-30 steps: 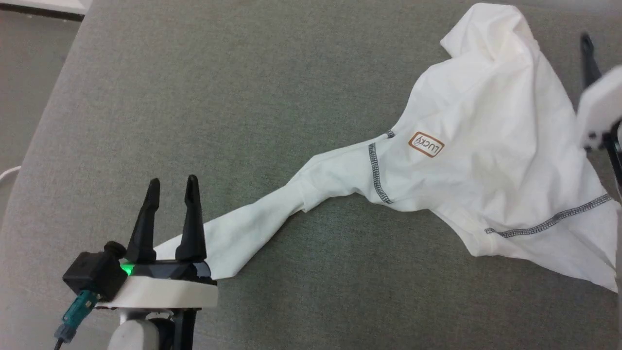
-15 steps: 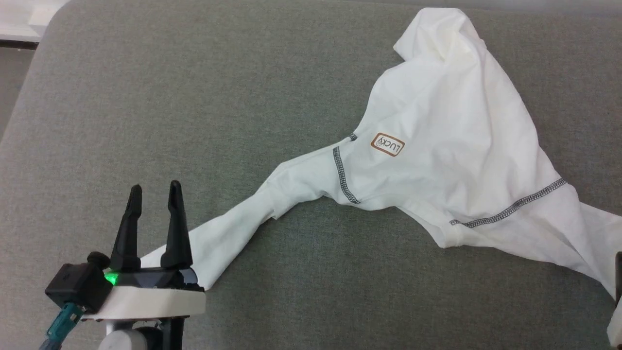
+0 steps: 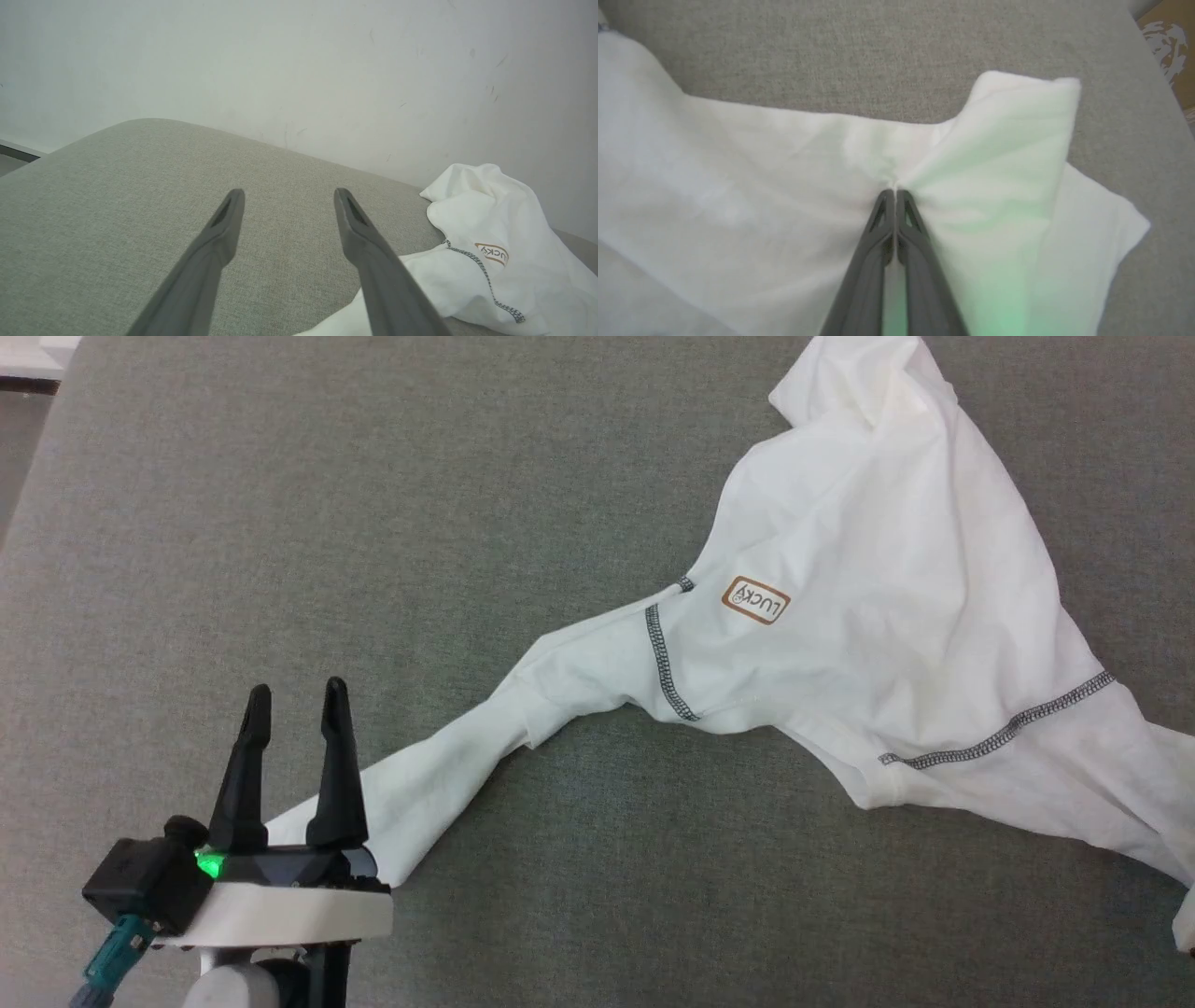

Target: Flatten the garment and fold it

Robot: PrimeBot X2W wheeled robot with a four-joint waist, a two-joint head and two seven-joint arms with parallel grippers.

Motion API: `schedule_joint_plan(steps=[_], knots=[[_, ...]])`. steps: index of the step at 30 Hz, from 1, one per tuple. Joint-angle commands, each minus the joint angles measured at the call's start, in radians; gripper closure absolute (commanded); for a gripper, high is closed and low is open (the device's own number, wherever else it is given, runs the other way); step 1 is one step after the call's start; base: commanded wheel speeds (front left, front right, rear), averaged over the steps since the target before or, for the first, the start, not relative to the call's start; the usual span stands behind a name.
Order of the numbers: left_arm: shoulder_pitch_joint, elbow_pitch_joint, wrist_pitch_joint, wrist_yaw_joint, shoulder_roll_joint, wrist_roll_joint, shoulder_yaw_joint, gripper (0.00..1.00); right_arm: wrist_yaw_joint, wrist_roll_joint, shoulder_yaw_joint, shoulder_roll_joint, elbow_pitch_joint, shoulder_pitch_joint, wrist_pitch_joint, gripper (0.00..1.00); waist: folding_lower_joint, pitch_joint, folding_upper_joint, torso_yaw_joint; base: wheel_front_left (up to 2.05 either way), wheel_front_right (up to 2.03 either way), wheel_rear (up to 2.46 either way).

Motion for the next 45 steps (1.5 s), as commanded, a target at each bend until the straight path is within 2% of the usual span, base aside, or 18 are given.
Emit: schedule_joint_plan(steps=[1, 9, 14, 18, 25, 31, 33, 36, 38, 39, 40, 45], knots=[[-0.012, 0.001, -0.005, -0.005, -0.002, 0.007, 0.006, 0.00, -0.001, -0.016, 0.003, 0.010, 0.021, -0.015, -0.002, 1.00, -0.0001, -0.001, 0.0000, 0.000, 0.00, 0.00, 0.00], [-0.012, 0.003, -0.005, 0.003, -0.002, -0.011, -0.002, 0.00, -0.001, -0.061, 0.051, -0.003, -0.160, -0.093, 0.013, 1.00, -0.0001, -0.014, 0.0000, 0.005, 0.00, 0.00, 0.00], [-0.011, -0.004, -0.005, 0.013, -0.002, -0.025, -0.009, 0.00, -0.001, -0.072, 0.124, -0.071, -0.259, -0.191, 0.063, 1.00, -0.0001, 0.000, 0.0000, 0.015, 0.00, 0.00, 0.00], [-0.020, -0.009, -0.005, 0.014, -0.002, -0.035, -0.016, 0.00, -0.001, -0.093, 0.200, -0.167, -0.273, -0.317, 0.121, 1.00, -0.0001, 0.027, 0.0000, 0.029, 0.00, 0.00, 0.00], [-0.051, -0.002, -0.005, 0.013, -0.002, -0.051, -0.039, 0.00, -0.001, -0.139, 0.334, -0.346, -0.142, -0.569, 0.232, 1.00, -0.0001, 0.077, 0.0000, 0.070, 0.00, 0.00, 0.00], [-0.074, 0.015, -0.005, 0.013, -0.002, -0.060, -0.062, 0.00, -0.001, -0.226, 0.346, -0.467, 0.025, -0.681, 0.250, 1.00, -0.0001, 0.101, 0.0000, 0.115, 0.00, 0.00, 0.00], [-0.077, 0.022, -0.005, 0.012, -0.002, -0.060, -0.063, 0.00, -0.001, -0.233, 0.344, -0.477, 0.069, -0.686, 0.248, 1.00, -0.0001, 0.101, 0.0000, 0.122, 0.00, 0.00, 0.00], [-0.079, 0.028, -0.005, 0.011, -0.002, -0.060, -0.061, 0.00, -0.001, -0.240, 0.319, -0.452, 0.121, -0.673, 0.233, 1.00, -0.0001, 0.102, 0.0000, 0.126, 0.00, 0.00, 0.00], [-0.080, 0.032, -0.005, 0.010, -0.002, -0.059, -0.061, 0.00, -0.001, -0.253, 0.295, -0.427, 0.143, -0.659, 0.217, 0.71, -0.0001, 0.102, 0.0000, 0.125, 0.00, 0.00, 0.00], [-0.081, 0.033, -0.005, 0.010, -0.002, -0.057, -0.061, 0.00, -0.001, -0.260, 0.289, -0.416, 0.149, -0.652, 0.206, 0.51, -0.0001, 0.101, 0.0000, 0.122, 0.00, 0.00, 0.00], [-0.081, 0.035, -0.005, 0.009, -0.002, -0.054, -0.060, 0.00, -0.001, -0.261, 0.281, -0.403, 0.154, -0.648, 0.196, 0.00, -0.0001, 0.099, 0.0000, 0.118, 0.00, 0.00, 0.00], [-0.084, 0.038, -0.005, 0.004, -0.002, -0.040, -0.057, 0.00, -0.001, -0.272, 0.220, -0.344, 0.127, -0.649, 0.123, 0.00, -0.0001, 0.069, 0.0000, 0.096, 0.00, 0.00, 0.00]])
